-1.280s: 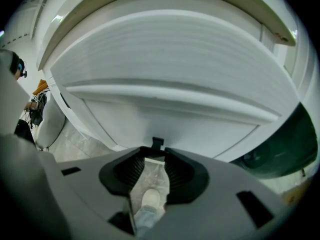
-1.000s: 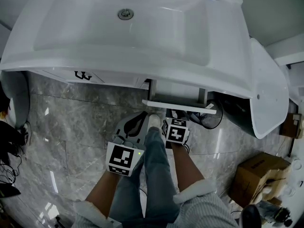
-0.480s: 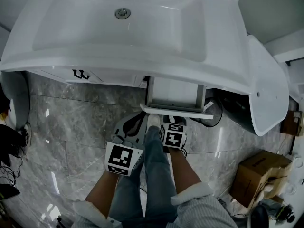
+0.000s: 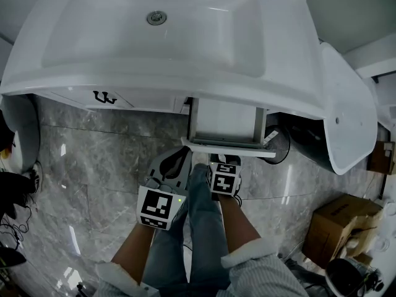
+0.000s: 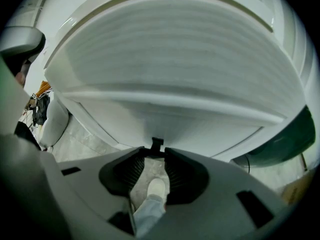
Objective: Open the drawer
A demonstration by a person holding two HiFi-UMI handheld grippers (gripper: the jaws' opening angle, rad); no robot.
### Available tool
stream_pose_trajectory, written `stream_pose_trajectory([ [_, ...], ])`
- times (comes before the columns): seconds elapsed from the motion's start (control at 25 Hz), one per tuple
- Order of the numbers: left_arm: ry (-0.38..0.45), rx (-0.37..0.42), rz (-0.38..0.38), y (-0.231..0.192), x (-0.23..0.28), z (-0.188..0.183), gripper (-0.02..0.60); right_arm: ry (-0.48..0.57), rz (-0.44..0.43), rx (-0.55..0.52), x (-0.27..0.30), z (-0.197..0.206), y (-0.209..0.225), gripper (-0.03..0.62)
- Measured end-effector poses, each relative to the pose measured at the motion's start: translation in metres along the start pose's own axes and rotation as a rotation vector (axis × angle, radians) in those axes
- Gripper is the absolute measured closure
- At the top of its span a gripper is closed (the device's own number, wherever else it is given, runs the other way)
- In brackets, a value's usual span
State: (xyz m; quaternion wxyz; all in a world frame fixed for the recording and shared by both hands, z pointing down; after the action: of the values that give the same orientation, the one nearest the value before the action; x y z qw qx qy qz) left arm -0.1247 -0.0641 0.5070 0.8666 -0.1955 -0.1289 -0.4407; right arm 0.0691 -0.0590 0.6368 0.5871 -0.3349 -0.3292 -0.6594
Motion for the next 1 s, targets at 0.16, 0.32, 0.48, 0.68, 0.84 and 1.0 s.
stream_pose_trajectory([
  [0.16, 0.001, 0.004, 0.000, -0.0004, 0.0015, -0.0025, 0.558, -0.001, -0.002, 0.004, 0.0006, 0.0012, 0.0001, 0.461],
  [0.32, 0.001, 0.009, -0.002, -0.0019, 0.0020, -0.0051, 0.558, -0.002, 0.008, 0.014, 0.0018, 0.0012, -0.0007, 0.457],
  [0.48, -0.003, 0.009, -0.006, -0.0025, 0.0021, -0.0047, 0.558, -0.005, 0.020, 0.019, 0.0042, 0.0022, 0.0001, 0.453],
  [0.68, -0.004, 0.014, -0.004, -0.0043, 0.0020, -0.0054, 0.558, -0.004, 0.028, 0.052, 0.0062, 0.0038, -0.0003, 0.447],
  [0.84, -0.001, 0.016, -0.002, -0.0049, 0.0020, -0.0062, 0.558, 0.006, 0.031, 0.055, 0.0051, 0.0062, -0.0003, 0.444],
  [1.0, -0.001, 0.021, 0.003, -0.0030, 0.0006, -0.0070, 0.558, 0.015, 0.028, 0.064, 0.0008, 0.0089, -0.0006, 0.442],
])
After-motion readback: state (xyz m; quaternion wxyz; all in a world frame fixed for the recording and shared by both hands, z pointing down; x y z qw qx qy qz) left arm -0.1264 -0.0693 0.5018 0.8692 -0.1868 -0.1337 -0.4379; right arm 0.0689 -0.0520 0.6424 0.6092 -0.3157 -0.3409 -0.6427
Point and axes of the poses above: the fingertips, and each gripper's own axes: x forward along the fingers, y to its right, z out of its underside, the point moved 10 cm from there along -x, backward along the fingers, and after that the axes turned 4 degrees about -z, right-handed, at the moved point
